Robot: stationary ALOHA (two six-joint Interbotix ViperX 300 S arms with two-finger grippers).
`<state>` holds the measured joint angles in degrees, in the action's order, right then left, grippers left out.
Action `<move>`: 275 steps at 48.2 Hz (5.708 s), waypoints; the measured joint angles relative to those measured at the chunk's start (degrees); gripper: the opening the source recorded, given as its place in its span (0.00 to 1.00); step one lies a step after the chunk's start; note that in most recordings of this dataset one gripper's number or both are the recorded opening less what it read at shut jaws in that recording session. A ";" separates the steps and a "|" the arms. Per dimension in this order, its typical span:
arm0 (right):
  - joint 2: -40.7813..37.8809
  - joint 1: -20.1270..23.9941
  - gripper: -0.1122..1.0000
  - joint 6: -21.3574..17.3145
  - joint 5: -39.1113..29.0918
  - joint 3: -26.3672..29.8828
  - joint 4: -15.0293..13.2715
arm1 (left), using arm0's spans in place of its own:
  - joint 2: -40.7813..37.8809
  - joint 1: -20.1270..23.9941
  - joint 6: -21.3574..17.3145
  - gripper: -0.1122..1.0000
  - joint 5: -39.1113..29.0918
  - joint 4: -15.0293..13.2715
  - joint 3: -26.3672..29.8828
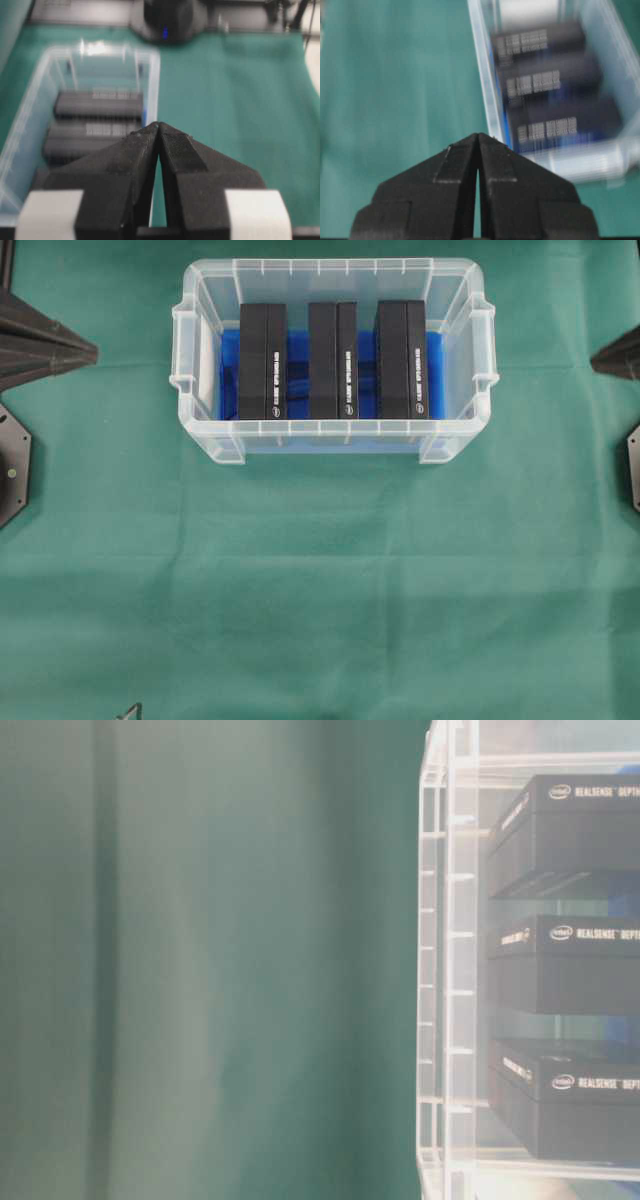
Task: Take the box out of the case with both arms.
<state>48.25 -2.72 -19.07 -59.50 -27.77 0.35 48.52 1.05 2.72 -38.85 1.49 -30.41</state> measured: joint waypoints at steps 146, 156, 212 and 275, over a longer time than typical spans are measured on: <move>-15.12 -23.64 0.94 -40.78 -27.95 4.22 -9.40 | -16.17 20.57 56.43 0.53 -50.71 1.14 10.55; -15.21 -23.64 0.97 -41.04 -28.04 4.13 -9.84 | -16.08 20.65 58.45 0.93 -50.71 0.62 10.55; -23.82 -21.27 0.96 -46.14 -24.35 8.35 -7.73 | -31.90 17.75 62.14 0.93 -50.01 0.44 23.03; -49.66 -13.54 0.96 -48.96 -21.18 34.89 -7.56 | -53.88 15.64 63.54 0.93 -47.72 0.79 41.92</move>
<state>-1.41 -16.26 -68.03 -80.68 7.12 -7.21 -5.36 16.70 66.27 -86.57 2.29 11.51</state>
